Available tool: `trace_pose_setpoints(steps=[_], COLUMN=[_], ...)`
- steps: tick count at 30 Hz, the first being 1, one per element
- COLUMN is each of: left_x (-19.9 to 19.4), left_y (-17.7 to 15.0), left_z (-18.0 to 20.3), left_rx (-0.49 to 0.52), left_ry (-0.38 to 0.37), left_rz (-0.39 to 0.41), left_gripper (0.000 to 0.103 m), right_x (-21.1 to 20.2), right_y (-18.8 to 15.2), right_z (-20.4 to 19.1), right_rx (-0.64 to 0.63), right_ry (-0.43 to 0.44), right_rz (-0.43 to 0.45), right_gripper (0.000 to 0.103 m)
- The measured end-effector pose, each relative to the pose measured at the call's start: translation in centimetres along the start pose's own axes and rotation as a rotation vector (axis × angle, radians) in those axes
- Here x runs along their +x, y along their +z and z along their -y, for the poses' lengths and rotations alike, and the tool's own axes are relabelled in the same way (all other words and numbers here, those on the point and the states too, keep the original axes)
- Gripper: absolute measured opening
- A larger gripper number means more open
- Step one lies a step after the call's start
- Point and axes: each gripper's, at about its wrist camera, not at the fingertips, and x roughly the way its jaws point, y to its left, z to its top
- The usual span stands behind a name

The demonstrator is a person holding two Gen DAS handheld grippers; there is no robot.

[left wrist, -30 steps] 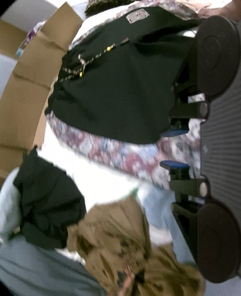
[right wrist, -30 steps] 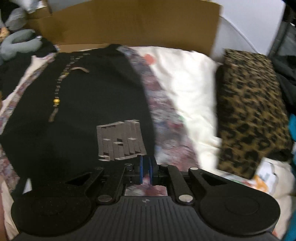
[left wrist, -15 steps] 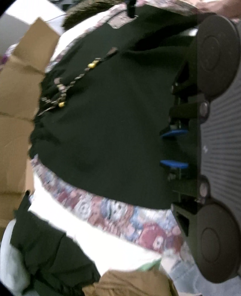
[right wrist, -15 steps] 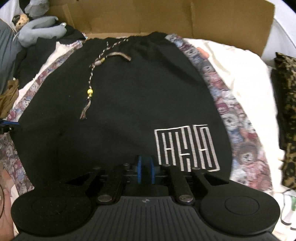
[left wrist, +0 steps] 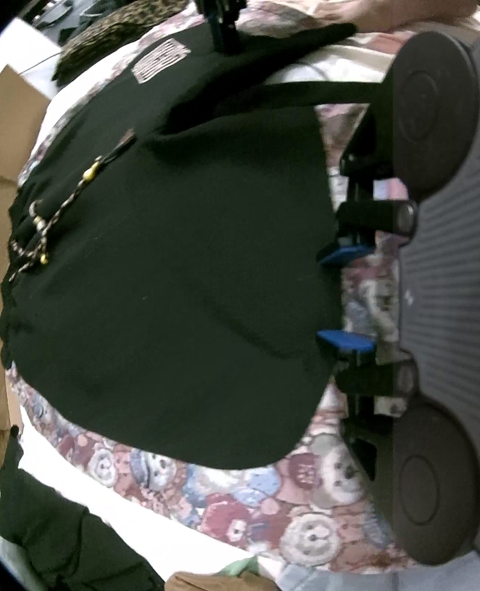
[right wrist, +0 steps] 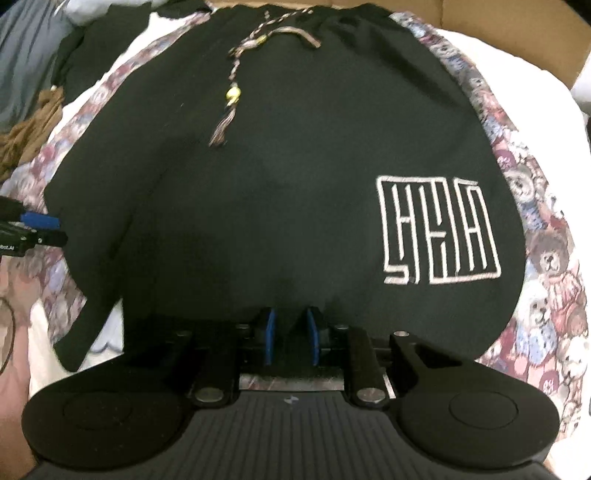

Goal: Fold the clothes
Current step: 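Lift the black garment with both grippers and unfold it flat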

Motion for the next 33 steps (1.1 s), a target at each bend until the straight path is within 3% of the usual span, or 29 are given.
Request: trace_pose_setpoints(steps=[14,15,17,18,21,29,33], left_x=[-1.0,-1.2,-1.9,-2.3,-3.2,-1.3,-0.1], left_y=[-3.1,-3.0,-2.7,-2.5,-2.0,-0.3,0.1], left_z=[0.5,0.5,0.2,0.0,0.0,3.6,5.1], left_rx=[0.014,0.018,-0.01,-0.03,-0.062,0.044,0.073], left_ry=[-0.036,-0.042,-0.07,-0.085,-0.126,-0.176,-0.199], left_rz=[-0.06,-0.069,-0.071,-0.067,-0.043,-0.018,-0.029], left_gripper=[0.042,0.041,0.024,0.022,0.022,0.023,0.024], right_x=[-0.5,-0.6,-0.8,-0.9,-1.3,-2.2,-1.1], right_y=[-4.2,-4.0,-3.6,-3.4,-2.7,-1.0,-1.3], right_z=[-1.3,-1.4,-1.5,-1.6,-1.8,-2.3,-3.2], right_rx=[-0.006,-0.007,-0.013,-0.016,-0.025,-0.048,-0.053], right_ry=[0.033,0.037,0.045,0.05,0.062,0.096,0.106], right_rz=[-0.135,-0.131,-0.114,-0.105,-0.078,-0.008,-0.045], right_gripper=[0.02,0.02,0.02,0.02,0.02,0.02,0.02])
